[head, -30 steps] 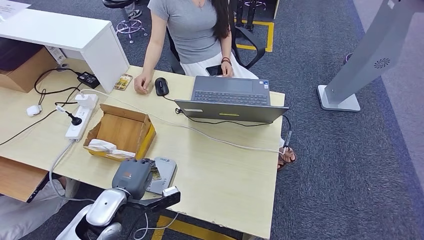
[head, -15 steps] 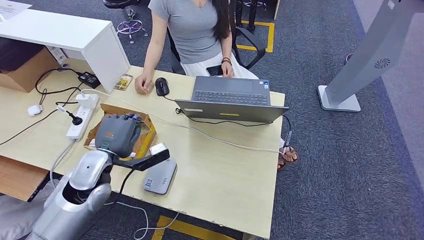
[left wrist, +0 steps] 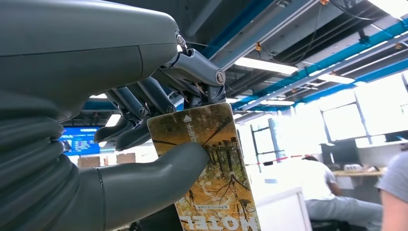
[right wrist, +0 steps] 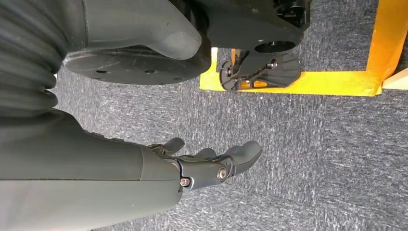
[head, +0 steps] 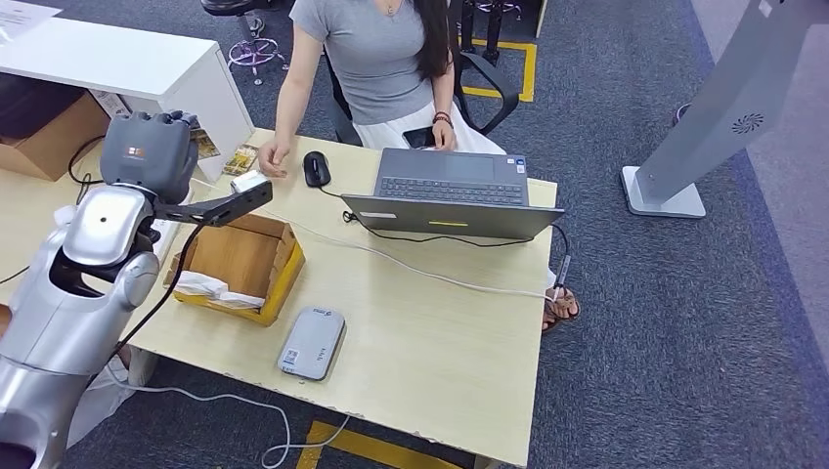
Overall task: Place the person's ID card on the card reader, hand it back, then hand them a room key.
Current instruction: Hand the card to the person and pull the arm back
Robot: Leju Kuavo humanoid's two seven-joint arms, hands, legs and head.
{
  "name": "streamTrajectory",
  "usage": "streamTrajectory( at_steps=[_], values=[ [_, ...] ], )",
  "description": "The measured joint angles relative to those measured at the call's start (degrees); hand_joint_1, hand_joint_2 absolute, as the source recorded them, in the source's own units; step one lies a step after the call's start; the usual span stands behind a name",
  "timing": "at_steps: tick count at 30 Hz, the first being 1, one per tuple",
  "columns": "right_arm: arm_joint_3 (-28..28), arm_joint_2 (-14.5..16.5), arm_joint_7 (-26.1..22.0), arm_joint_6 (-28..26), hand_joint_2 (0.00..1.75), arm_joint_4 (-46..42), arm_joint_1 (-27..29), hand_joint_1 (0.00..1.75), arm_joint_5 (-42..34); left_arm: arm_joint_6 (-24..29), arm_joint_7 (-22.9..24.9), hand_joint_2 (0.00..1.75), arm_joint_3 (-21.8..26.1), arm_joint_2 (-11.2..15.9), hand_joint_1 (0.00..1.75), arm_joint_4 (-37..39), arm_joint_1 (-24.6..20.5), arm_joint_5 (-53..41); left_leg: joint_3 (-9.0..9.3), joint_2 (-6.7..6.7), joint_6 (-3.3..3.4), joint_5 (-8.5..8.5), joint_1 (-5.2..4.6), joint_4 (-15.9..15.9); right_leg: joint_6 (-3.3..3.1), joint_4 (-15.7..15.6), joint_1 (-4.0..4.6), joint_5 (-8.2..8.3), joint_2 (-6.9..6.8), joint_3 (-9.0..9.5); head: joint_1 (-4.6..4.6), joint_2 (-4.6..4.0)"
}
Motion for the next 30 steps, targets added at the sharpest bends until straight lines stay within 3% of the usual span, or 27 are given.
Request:
streamTrajectory(
  at_steps=[8, 25, 29, 30],
  values=[
    [0.0, 0.0, 0.0, 0.0, 1.75, 0.4, -0.1, 0.0, 0.0, -0.2, 0.0, 1.75, 0.0, 0.3, 1.75, 1.8, -2.8, -0.1, 0.0, 0.0, 0.0, 0.0, 0.0, 0.0, 0.0, 0.0, 0.0, 0.0, 0.0, 0.01, 0.01, 0.0],
    [0.0, 0.0, 0.0, 0.1, 1.75, 0.6, -0.2, 0.0, -0.1, -0.8, 1.2, 1.75, -0.2, -1.0, 1.75, 2.4, -3.0, -0.2, 0.0, 0.01, 0.0, 0.0, 0.0, 0.0, 0.0, 0.0, 0.0, 0.0, 0.03, 0.0, 0.01, 0.0],
    [0.0, 0.0, 0.0, 0.0, 1.75, 0.6, -0.2, 0.0, -0.1, -0.8, 1.2, 1.75, -0.2, -1.3, 0.0, 2.4, -2.5, -0.1, 0.0, 0.02, 0.0, 0.0, 0.0, 0.0, 0.0, 0.0, 0.0, 0.0, 0.03, 0.0, -0.01, 0.0],
    [0.0, 0.0, 0.1, 0.0, 1.75, 0.6, -0.2, 0.0, -0.1, -0.8, 1.3, 1.75, -0.2, -1.4, 0.0, 2.2, -2.3, -0.1, 0.0, 0.02, 0.0, 0.0, 0.0, 0.0, 0.0, 0.0, 0.0, 0.0, 0.03, 0.0, -0.01, 0.0]
  ],
)
